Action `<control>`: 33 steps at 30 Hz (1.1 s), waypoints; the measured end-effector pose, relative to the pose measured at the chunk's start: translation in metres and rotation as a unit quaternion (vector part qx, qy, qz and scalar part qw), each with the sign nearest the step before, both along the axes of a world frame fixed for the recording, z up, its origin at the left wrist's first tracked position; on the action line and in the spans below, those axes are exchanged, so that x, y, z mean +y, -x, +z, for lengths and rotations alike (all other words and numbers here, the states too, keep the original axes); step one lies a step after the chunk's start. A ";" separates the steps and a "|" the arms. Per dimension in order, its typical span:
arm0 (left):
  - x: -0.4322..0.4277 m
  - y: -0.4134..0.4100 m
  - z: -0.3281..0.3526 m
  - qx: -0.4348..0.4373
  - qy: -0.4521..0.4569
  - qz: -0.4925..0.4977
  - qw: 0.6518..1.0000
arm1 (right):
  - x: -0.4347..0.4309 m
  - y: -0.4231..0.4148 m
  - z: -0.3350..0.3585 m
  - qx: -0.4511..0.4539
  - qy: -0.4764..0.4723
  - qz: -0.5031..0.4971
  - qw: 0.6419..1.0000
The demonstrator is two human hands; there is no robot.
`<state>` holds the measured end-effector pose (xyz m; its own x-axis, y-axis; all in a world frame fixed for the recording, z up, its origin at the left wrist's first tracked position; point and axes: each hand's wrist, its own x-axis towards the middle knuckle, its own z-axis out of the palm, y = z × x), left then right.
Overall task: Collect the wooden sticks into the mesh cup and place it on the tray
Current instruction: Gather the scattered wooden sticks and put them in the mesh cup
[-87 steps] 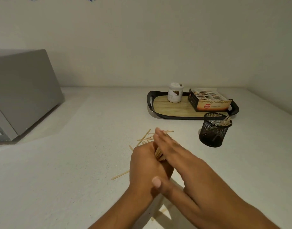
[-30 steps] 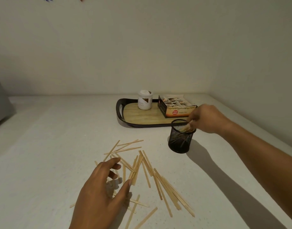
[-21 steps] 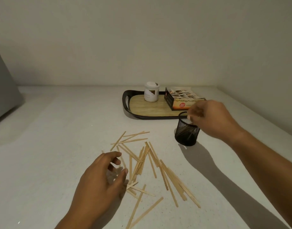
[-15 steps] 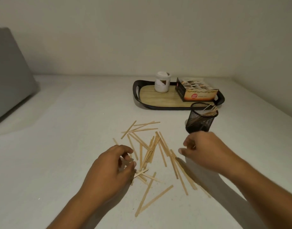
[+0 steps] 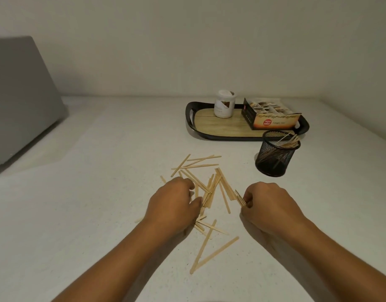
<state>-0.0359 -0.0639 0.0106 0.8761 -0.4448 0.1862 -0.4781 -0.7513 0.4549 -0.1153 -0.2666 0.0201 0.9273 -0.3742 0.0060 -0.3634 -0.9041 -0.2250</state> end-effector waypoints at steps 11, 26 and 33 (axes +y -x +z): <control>-0.045 -0.035 -0.001 0.033 -0.070 -0.014 0.997 | -0.016 0.006 -0.002 -0.098 -0.092 -0.043 0.990; -0.059 -0.048 0.003 0.178 0.020 0.049 0.983 | -0.016 0.014 0.003 -0.167 -0.169 -0.027 0.971; -0.062 -0.047 0.011 0.234 0.004 0.047 0.971 | -0.014 0.013 0.005 -0.157 -0.174 -0.017 0.972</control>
<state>0.0112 -0.1255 0.0218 0.9024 -0.3587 -0.2390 -0.1470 -0.7773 0.6117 -0.1279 -0.2802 0.0251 0.8870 -0.4349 0.1551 -0.2555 -0.7422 -0.6196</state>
